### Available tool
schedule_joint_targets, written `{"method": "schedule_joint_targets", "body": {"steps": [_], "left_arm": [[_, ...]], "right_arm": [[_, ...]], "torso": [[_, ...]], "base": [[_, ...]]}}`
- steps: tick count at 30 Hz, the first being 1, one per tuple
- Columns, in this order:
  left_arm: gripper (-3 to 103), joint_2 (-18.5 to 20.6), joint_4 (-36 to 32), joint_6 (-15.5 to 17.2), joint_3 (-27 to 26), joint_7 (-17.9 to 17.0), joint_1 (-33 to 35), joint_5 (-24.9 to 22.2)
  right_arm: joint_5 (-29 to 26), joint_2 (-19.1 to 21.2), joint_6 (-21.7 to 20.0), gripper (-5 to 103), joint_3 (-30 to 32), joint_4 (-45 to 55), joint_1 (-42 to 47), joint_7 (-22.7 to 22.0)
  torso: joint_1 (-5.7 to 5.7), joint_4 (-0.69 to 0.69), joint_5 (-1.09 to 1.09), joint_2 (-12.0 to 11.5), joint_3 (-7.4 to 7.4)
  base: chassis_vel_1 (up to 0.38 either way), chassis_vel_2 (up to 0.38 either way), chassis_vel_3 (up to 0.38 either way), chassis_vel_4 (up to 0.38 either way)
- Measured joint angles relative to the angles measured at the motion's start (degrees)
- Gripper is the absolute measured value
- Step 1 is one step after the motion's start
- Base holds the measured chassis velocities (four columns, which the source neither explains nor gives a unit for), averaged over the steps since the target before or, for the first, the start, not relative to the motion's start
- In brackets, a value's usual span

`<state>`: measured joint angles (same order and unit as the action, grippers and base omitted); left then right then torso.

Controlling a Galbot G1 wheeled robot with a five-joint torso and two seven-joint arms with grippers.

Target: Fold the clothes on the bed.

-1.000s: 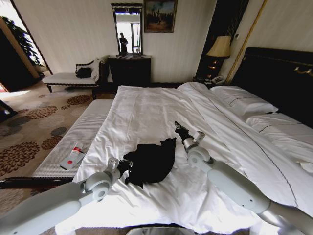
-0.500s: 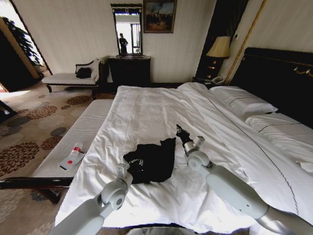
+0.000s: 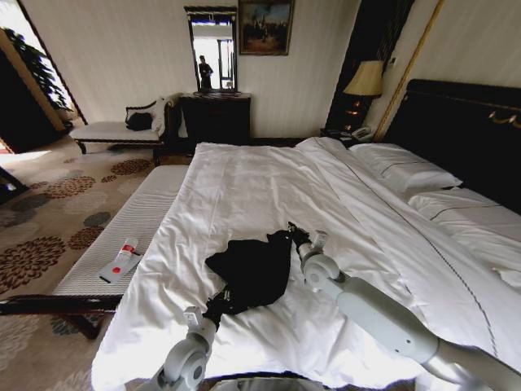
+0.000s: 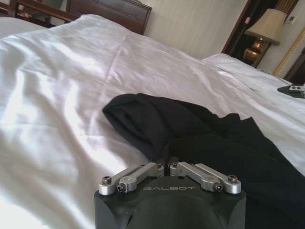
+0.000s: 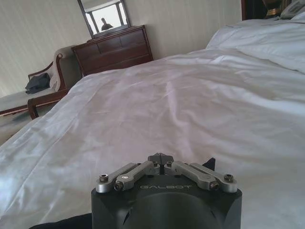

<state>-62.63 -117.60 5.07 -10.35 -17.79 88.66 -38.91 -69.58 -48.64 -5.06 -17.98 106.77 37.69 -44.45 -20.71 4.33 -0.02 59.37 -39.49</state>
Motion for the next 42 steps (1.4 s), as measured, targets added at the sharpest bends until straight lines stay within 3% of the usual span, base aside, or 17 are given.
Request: {"method": "schedule_joint_targets", "body": {"steps": [4,5,6,8,10,12,15,17,18,19,21,27,31,33,36,39,42], "left_arm": [[0,-0.3,0.3,-1.1,-3.9,-0.2,2.2,1.6],[0,-0.6,0.2,-1.2,-5.0,-0.3,2.5,1.7],[0,-0.6,0.2,-1.2,-5.0,-0.3,2.5,1.7],[0,-0.8,-0.1,-1.2,-7.5,-0.5,3.1,1.7],[0,-0.8,-0.2,-1.3,-8.8,-0.6,3.6,1.8],[0,-0.8,-0.6,-1.5,-8.9,-0.6,4.0,1.9],[0,-1.4,-3.2,-1.5,-7.2,-0.6,5.0,3.0],[0,-1.6,-3.9,-1.5,-6.7,-0.5,5.1,3.1],[0,-1.9,-5.6,-1.4,-5.5,-0.4,5.4,3.5],[0,-2.0,-7.0,-1.3,-4.4,-0.4,5.7,4.0],[0,-2.0,-9.2,-1.4,-2.4,-0.1,6.6,6.1],[0,-2.2,-12.3,-1.5,-0.1,0.0,7.9,8.2],[0,-2.6,-13.1,-1.4,0.7,-0.1,8.8,9.0],[0,-2.6,-13.2,-1.4,0.6,-0.1,8.8,9.0],[0,-2.6,-13.2,-1.4,-0.1,-0.2,8.8,8.8],[0,-2.6,-13.1,-1.4,-0.2,-0.2,8.7,8.8],[0,-2.7,-13.0,-1.4,-0.2,-0.2,8.7,9.0]], "right_arm": [[-8.7,-0.6,-4.5,0,-4.4,4.3,-4.3,-6.4],[-12.9,-1.0,-7.2,0,-5.4,6.5,-5.9,-10.1],[-12.9,-1.0,-7.2,0,-5.4,6.5,-5.9,-10.1],[-22.0,-2.4,-13.3,0,-6.5,10.0,-8.6,-18.9],[-27.1,-3.8,-17.3,0,-6.9,11.0,-10.5,-24.3],[-28.7,-4.8,-18.7,-3,-7.2,10.7,-11.5,-26.3],[-29.3,-7.1,-20.6,13,-8.3,8.0,-12.8,-28.3],[-29.2,-7.6,-20.7,13,-8.6,7.2,-12.9,-28.4],[-28.2,-8.8,-20.8,24,-9.1,5.5,-12.9,-28.4],[-27.2,-9.6,-20.8,24,-9.4,4.2,-12.7,-28.4],[-25.5,-11.0,-21.1,35,-10.1,1.9,-12.4,-28.3],[-24.7,-13.6,-23.2,51,-10.4,-2.1,-11.6,-30.5],[-24.7,-14.8,-25.5,73,-10.6,-4.0,-11.2,-32.9],[-25.1,-14.9,-25.9,73,-10.6,-4.0,-11.3,-33.4],[-26.9,-15.5,-26.7,88,-10.4,-3.6,-11.6,-34.7],[-26.7,-16.6,-26.7,97,-10.3,-4.3,-11.7,-34.7],[-26.2,-17.8,-26.8,99,-10.3,-5.5,-11.7,-34.7]], "torso": [[0.00,0.00,-0.03,0.0,0.00],[0.00,0.00,-0.04,0.0,0.00],[0.00,0.00,-0.04,0.0,0.00],[0.00,-0.01,-0.03,0.0,0.00],[0.00,0.00,-0.03,0.0,0.00],[0.00,0.00,-0.04,0.0,0.00],[-0.01,-0.02,-0.04,0.0,0.00],[-0.01,-0.02,-0.03,0.0,-0.01],[-0.01,0.01,-0.01,0.0,-0.01],[-0.01,0.01,-0.02,0.0,0.00],[-0.01,0.00,-0.01,0.0,-0.01],[-0.01,0.00,-0.02,0.0,0.00],[-0.01,0.00,-0.01,0.0,-0.01],[-0.01,0.00,-0.01,0.0,0.00],[-0.01,0.01,-0.02,0.0,0.00],[-0.01,0.00,-0.02,0.0,0.00],[-0.01,0.00,-0.02,0.0,0.00]], "base": [[0.000,0.000,0.000,0.000],[0.000,0.000,0.000,0.000],[0.000,0.000,0.000,0.000],[0.000,0.000,0.000,0.000],[0.000,0.000,0.000,0.000],[0.000,0.000,0.000,0.000],[0.000,0.000,0.000,0.000],[0.000,0.000,0.000,0.000],[0.000,0.000,0.000,0.000],[0.000,0.000,0.000,0.000],[0.000,0.000,0.000,0.000],[0.000,0.000,0.000,0.000],[0.000,0.000,0.000,0.000],[0.000,0.000,0.000,0.000],[0.000,0.000,0.000,0.000],[0.000,0.000,0.000,0.000],[0.000,0.000,0.000,0.000]]}}
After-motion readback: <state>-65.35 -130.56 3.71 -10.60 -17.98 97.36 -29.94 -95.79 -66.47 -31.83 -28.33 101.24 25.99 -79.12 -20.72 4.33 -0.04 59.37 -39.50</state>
